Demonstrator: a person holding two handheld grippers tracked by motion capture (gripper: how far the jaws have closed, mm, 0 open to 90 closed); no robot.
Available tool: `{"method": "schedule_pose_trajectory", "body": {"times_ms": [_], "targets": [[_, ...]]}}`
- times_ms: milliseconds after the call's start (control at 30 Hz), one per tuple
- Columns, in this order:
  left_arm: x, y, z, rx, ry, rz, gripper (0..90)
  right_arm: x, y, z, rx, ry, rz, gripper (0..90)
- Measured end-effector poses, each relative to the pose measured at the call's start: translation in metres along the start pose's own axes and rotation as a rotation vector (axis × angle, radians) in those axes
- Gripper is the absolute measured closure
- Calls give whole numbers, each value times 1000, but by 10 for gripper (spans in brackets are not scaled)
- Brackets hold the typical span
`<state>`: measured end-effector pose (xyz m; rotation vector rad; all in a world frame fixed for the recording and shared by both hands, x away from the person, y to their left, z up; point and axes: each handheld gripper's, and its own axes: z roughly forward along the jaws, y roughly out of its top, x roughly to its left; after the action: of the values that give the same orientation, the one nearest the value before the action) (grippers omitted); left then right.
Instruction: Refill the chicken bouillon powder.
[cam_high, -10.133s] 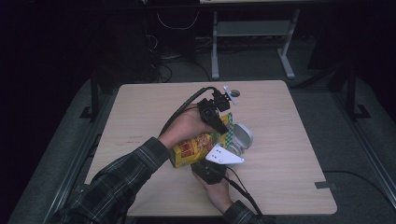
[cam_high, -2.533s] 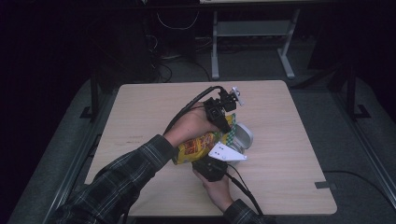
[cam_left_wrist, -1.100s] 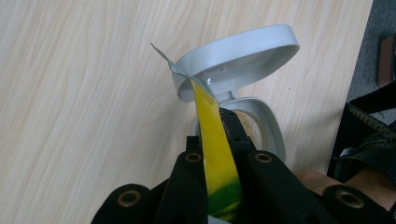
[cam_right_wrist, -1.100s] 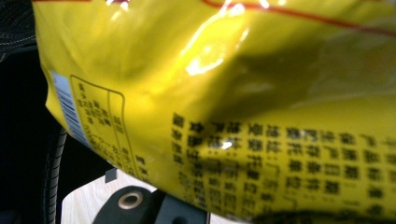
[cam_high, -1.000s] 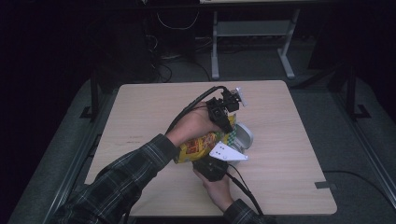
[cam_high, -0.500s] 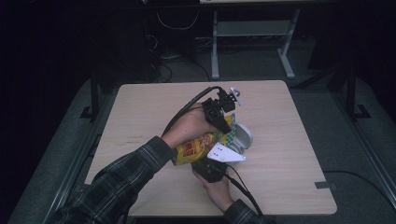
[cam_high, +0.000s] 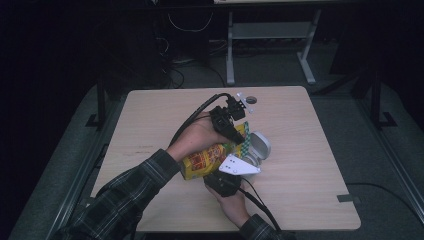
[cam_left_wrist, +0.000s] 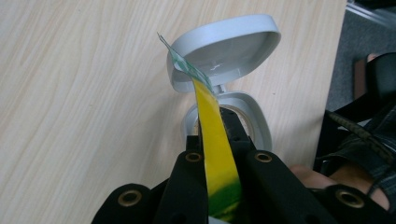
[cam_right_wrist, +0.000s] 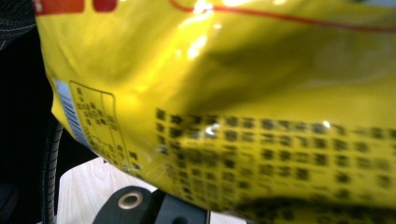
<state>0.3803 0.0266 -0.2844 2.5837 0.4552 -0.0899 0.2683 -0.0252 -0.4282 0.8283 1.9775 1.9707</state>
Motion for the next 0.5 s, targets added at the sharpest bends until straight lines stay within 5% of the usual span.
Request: {"method": "schedule_pose_trajectory", "body": {"times_ms": [500], "targets": [[-8,-21,-28,-95,-47,28,899,0,-3,1,25,-3,-16,898]]}}
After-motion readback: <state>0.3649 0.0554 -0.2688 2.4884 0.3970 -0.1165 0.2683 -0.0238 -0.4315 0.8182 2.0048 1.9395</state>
